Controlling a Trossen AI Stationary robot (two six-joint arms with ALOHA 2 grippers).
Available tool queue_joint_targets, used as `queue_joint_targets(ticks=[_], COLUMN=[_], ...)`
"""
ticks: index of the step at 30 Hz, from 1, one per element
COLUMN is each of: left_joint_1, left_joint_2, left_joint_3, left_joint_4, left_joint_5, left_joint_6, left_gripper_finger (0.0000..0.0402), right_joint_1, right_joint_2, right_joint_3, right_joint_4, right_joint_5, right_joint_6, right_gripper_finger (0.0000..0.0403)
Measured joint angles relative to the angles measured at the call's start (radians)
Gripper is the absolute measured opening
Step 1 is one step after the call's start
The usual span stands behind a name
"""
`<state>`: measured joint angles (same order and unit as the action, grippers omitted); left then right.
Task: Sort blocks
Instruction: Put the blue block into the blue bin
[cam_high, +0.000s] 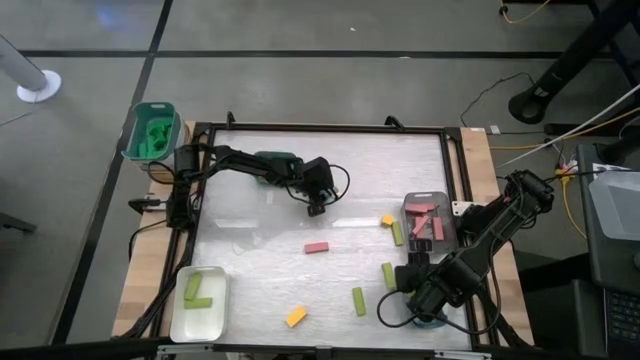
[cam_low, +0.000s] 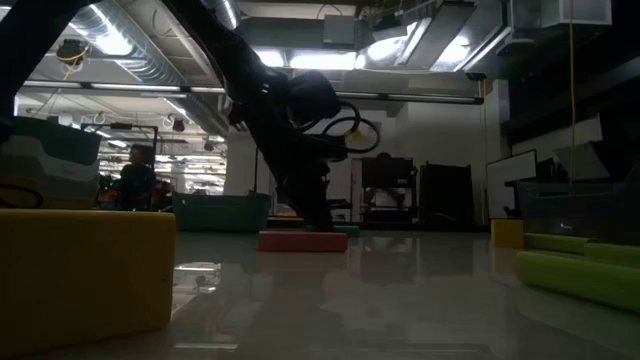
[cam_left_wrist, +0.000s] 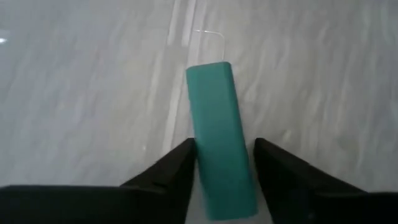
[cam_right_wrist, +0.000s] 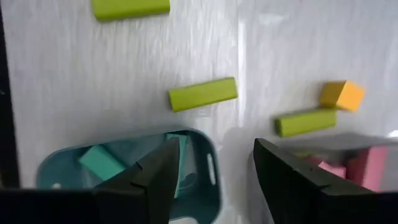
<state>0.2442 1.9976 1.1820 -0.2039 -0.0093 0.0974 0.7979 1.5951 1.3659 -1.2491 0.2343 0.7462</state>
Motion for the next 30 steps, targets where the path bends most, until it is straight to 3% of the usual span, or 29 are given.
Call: queue_joint_targets(ticks=[4,14,20,26,30], left_joint_1=[-0.015,-0.099,-0.206,-0.304,-0.346], left_joint_2=[-0.001,0.005,0.005,0.005,0.015], left_joint_3=[-0.001,-0.006,-0.006,0.001,0.073], left_joint_4=[0.014,0.296,0.493,0.708,0.718], left_joint_5=[0.024,0.340,0.351,0.342,0.306], left_joint_6=[-0.013,-0.162,-0.169,-0.169,-0.141], left_gripper_finger=[0.0082,0.0081,0.0081,0.0081,0.0081], right_joint_1=[0.000,0.000,0.000,0.000,-0.008], right_joint_2=[0.000,0.000,0.000,0.000,0.000], right_joint_3=[0.000,0.000,0.000,0.010,0.057], right_joint_4=[-0.001,-0.033,-0.064,-0.125,-0.177], right_joint_5=[0.029,0.077,0.168,0.176,0.197], right_joint_6=[-0.068,-0.075,-0.075,-0.078,-0.078], right_gripper_finger=[0.0207,0.0207,0.0207,0.0207,0.0207])
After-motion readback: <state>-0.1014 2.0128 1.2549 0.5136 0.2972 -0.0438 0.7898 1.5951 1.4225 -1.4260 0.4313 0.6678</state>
